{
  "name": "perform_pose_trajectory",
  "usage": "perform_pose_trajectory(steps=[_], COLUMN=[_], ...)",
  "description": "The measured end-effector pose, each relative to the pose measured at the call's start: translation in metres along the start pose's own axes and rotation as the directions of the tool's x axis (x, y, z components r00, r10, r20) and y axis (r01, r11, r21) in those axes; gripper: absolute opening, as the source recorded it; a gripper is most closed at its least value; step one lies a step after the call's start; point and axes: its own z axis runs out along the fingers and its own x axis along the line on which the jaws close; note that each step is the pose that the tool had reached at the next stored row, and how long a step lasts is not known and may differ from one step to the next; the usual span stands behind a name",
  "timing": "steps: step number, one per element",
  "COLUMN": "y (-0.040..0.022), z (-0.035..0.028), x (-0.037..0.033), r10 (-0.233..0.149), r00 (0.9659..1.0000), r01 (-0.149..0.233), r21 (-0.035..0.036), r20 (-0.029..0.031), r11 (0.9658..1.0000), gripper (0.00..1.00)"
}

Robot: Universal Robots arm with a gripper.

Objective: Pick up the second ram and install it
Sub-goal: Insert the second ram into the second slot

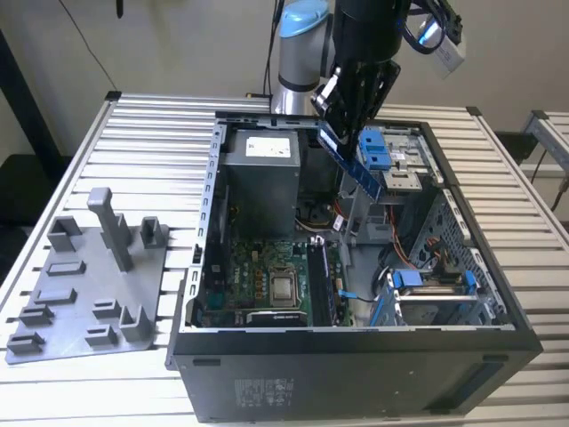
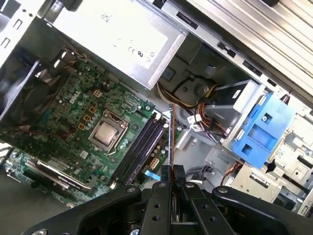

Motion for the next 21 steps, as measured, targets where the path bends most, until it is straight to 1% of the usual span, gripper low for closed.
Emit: perform_pose_trajectory(steps=[2, 4, 7, 11, 15, 19, 21], y=[-0.0001, -0.0001, -0.0001, -0.0002, -0.0002, -0.0003, -0.0003], z=[0.0009, 0.0018, 0.0031, 0.0048, 0.0059, 0.0067, 0.0069], x=[0.0001, 0.0001, 0.0003, 0.0005, 0.0006, 0.0007, 0.0007], r10=[0.033, 0.063, 0.107, 0.163, 0.211, 0.251, 0.264], r00=[0.9995, 0.998, 0.9942, 0.9867, 0.9775, 0.9678, 0.9644], r01=[-0.033, -0.063, -0.107, -0.162, -0.21, -0.251, -0.263], r21=[0.0025, 0.0045, 0.0069, 0.0086, 0.0093, 0.0103, 0.011], r20=[0.0002, -0.0001, -0.0016, -0.0062, -0.0131, -0.0184, -0.019], r11=[0.9995, 0.998, 0.9942, 0.9867, 0.9776, 0.968, 0.9646], gripper=[0.14, 0.14, 0.14, 0.14, 0.14, 0.14, 0.14])
